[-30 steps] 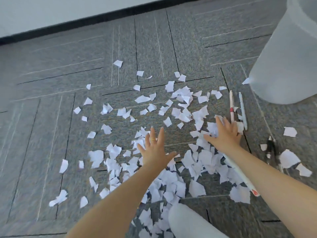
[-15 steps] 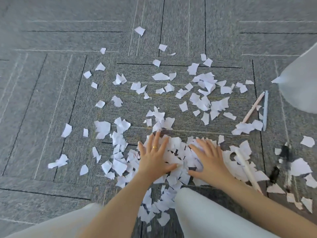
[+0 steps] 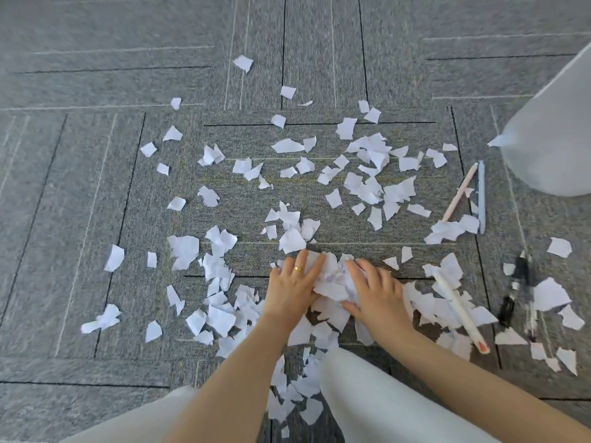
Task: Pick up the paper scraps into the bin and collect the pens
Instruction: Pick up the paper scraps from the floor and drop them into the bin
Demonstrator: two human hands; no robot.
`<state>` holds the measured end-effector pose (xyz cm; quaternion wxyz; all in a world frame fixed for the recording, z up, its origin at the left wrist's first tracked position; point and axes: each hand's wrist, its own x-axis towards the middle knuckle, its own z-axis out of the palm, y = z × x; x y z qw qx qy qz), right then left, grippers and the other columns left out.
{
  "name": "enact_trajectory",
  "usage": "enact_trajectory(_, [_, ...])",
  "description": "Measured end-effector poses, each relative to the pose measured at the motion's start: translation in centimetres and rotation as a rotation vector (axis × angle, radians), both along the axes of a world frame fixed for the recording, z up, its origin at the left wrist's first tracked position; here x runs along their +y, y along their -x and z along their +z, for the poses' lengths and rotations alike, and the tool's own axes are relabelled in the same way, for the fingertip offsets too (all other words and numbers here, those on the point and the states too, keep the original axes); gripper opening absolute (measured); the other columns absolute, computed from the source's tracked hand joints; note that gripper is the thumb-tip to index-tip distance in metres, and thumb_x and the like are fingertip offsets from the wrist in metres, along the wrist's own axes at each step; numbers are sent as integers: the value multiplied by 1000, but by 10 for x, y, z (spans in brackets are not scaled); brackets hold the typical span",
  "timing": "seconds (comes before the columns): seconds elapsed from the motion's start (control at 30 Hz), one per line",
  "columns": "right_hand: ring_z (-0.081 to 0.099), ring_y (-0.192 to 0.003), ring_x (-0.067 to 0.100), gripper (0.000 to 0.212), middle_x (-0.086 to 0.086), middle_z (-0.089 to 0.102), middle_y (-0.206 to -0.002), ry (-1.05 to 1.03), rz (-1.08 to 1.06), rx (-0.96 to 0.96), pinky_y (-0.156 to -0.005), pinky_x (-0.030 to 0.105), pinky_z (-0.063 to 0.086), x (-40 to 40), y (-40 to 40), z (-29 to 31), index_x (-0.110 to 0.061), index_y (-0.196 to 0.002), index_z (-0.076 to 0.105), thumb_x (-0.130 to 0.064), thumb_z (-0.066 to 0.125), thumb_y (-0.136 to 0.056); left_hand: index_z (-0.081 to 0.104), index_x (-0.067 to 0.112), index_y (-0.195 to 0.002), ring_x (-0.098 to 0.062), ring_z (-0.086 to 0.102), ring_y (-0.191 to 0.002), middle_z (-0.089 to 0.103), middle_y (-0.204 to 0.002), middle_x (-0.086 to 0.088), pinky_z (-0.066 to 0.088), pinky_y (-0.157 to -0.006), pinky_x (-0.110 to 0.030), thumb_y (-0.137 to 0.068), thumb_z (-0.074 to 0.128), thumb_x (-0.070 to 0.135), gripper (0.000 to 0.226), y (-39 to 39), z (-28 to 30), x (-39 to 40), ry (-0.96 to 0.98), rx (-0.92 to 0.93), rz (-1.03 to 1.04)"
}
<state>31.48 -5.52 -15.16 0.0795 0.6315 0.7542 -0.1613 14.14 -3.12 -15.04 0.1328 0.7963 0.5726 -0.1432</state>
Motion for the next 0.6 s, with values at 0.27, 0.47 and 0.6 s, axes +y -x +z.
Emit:
enact_trajectory(0.27, [56,-78,29,30,9,48,-114,70,15,152,-55,33,38,7,0,7,-11,-118,48,-18,55,-90,38,20,-124,-19,63,-76,64,-108,-6,49,-49,-25,-50,77,57,92,-10,12,-2,102,-38,-124])
enact_trajectory(0.47, [52,-83,20,17,5,54,-104,244,-332,381,-68,36,41,21,-18,26,-11,-109,51,-14,42,-95,30,13,-129,-35,60,-89,49,-114,-12,41,-59,-36,-77,42,-16,61,-17,22,19,175,-186,-93])
enact_trajectory(0.6, [57,-103,29,21,10,58,-114,246,-500,477,-79,40,47,29,-27,49,-9,-111,51,-21,41,-97,35,14,-119,-35,59,-85,51,-105,-12,40,-62,-37,-80,38,-15,49,-18,29,33,269,-329,62])
